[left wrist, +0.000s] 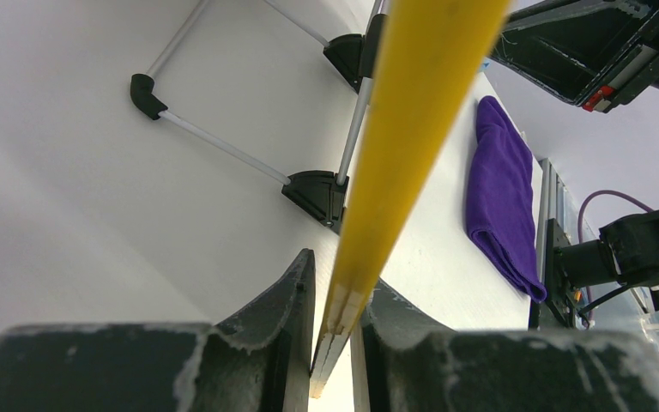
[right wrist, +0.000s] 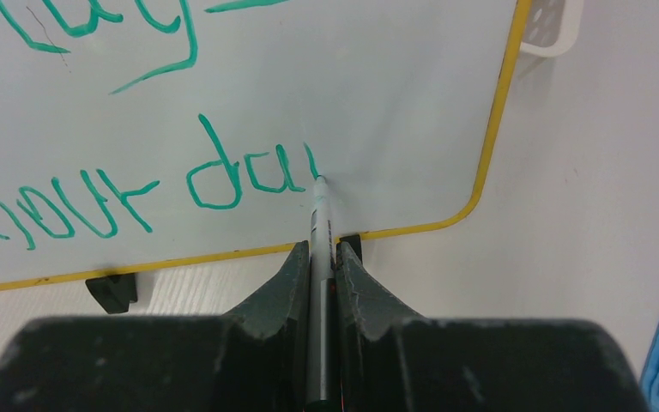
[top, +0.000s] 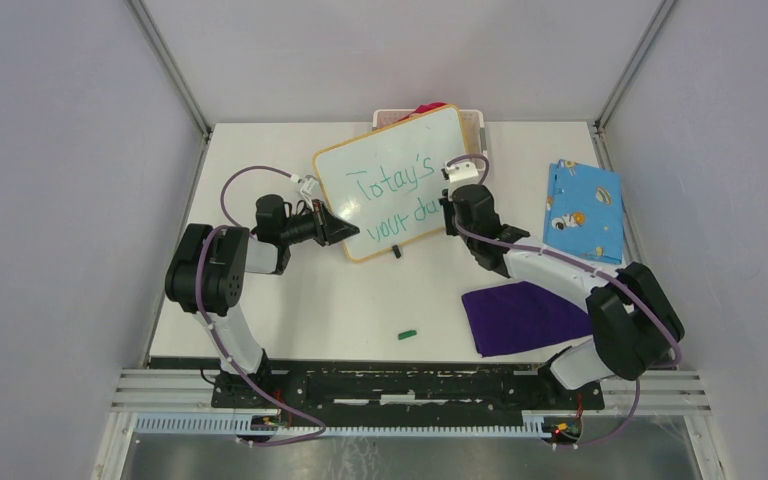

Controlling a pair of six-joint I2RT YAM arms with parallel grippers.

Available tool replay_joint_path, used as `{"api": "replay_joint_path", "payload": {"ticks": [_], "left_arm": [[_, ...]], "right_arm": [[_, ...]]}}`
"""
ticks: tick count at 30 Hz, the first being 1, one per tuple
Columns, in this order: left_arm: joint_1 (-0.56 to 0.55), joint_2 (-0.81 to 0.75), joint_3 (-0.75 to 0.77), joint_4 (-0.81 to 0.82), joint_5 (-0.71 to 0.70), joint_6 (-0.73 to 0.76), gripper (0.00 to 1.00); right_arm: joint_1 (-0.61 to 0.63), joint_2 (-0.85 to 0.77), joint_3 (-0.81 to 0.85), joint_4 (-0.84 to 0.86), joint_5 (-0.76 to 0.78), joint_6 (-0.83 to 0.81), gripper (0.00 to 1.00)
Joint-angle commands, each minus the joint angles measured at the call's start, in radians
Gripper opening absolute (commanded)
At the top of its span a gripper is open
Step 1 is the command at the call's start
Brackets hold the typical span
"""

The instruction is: Write a sentence on the whiteboard

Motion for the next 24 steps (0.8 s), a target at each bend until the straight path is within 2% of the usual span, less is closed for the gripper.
{"api": "replay_joint_path", "payload": {"ticks": [1, 14, 24], "left_arm": [[-0.016, 0.021, 0.009, -0.080, -0.065, 0.066, 0.26], [-0.017, 0.021, 0.012, -0.082, -0.066, 0.067, 0.26], [-0.017, 0.023, 0.014, -0.087, -0.065, 0.066, 0.26]], "right_arm": [[-0.011, -0.053, 0.001, 0.043, 0.028, 0.009, 0.00], [-0.026, -0.031, 0.110, 0.013, 0.024, -0.006, 0.00], [-0.034, -0.004, 0.103, 0.015, 0.007, 0.004, 0.00]]}}
